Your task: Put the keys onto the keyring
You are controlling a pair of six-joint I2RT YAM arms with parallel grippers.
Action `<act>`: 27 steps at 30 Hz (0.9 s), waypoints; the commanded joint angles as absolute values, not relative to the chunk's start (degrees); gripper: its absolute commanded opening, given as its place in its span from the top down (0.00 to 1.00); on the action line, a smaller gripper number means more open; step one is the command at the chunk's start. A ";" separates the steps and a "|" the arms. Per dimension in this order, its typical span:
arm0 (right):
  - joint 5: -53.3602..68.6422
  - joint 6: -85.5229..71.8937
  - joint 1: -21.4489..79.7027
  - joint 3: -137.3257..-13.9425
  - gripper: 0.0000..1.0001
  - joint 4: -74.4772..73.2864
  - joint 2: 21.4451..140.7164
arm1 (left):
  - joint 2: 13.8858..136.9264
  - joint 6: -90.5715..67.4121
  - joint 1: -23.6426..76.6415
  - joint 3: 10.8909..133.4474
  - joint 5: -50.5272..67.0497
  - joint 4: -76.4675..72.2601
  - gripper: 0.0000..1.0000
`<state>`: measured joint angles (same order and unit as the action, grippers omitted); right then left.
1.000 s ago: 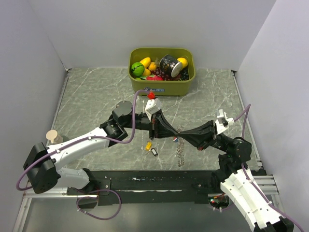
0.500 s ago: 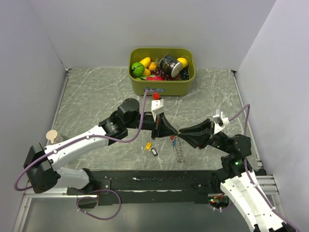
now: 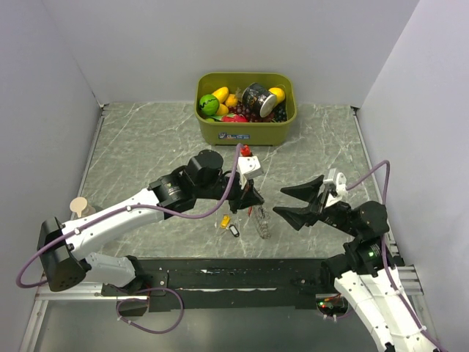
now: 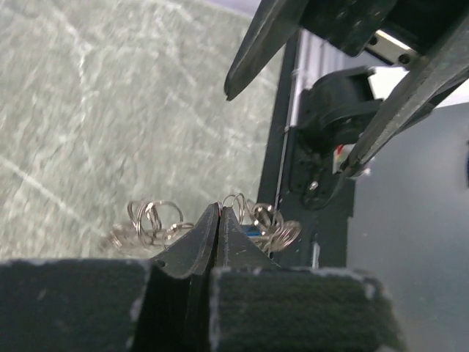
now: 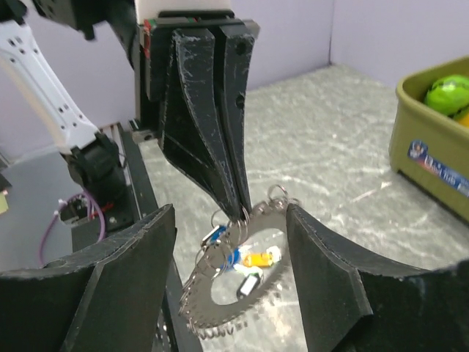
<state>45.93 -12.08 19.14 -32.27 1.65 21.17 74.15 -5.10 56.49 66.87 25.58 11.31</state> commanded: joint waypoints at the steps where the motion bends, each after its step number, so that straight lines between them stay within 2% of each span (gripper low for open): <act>1: 47.19 -9.58 19.42 -33.40 0.31 -0.44 22.94 | 72.78 -3.25 56.78 67.50 21.97 11.51 0.99; 10: 51.33 -13.79 19.51 -30.67 0.35 6.58 27.59 | 70.84 -4.04 56.78 65.22 23.12 9.23 0.99; 22: 52.90 -15.38 19.51 -29.71 0.37 7.56 34.36 | 71.10 -4.13 56.87 65.48 23.64 8.79 0.99; 27: 54.49 -16.08 19.77 -29.18 0.44 8.70 36.21 | 71.45 -4.04 56.87 65.83 23.64 8.70 0.99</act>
<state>52.75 -15.40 19.16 -29.47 5.26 35.05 73.23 -4.10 56.51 64.84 23.05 12.73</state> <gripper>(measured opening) 0.598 0.029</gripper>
